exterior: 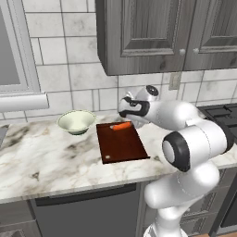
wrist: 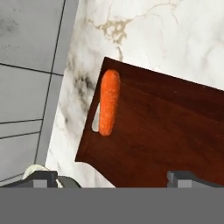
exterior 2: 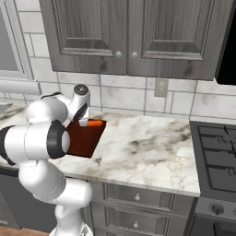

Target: Place the two vegetables and bowl onto the tray for setting up a vegetable dip station.

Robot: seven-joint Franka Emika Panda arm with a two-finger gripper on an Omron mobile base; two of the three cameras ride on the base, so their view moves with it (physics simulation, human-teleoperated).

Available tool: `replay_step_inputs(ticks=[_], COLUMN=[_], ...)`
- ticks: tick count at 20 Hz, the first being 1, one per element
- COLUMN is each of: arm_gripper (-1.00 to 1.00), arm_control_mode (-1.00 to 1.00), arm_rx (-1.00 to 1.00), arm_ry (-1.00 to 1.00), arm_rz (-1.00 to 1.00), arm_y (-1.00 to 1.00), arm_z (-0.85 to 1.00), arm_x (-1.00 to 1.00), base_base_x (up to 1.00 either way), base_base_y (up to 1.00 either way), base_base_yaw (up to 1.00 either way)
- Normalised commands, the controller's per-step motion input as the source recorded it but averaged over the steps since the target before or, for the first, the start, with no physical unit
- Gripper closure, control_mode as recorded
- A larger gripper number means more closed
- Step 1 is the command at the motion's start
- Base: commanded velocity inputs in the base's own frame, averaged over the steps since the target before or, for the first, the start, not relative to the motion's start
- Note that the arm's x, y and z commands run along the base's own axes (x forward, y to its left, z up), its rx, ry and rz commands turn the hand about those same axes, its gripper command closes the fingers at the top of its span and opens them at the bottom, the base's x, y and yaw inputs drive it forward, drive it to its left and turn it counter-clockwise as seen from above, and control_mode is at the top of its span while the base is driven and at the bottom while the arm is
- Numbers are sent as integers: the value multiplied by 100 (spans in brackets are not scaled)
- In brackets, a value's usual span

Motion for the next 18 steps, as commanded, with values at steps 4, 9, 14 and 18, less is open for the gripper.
replay_step_inputs(ticks=[4,9,14,18], arm_gripper=[-100,-100,-100,-100], arm_control_mode=[-100,-100,-100,-100], arm_rx=[3,1,0,0], arm_ry=[-9,-6,-6,-5], arm_rz=[9,9,8,7], arm_y=[8,31,40,35], arm_z=[36,12,0,1], arm_x=[-6,-7,-13,-12], base_base_x=[0,0,0,0], base_base_y=[0,0,0,0], base_base_yaw=[0,0,0,0])
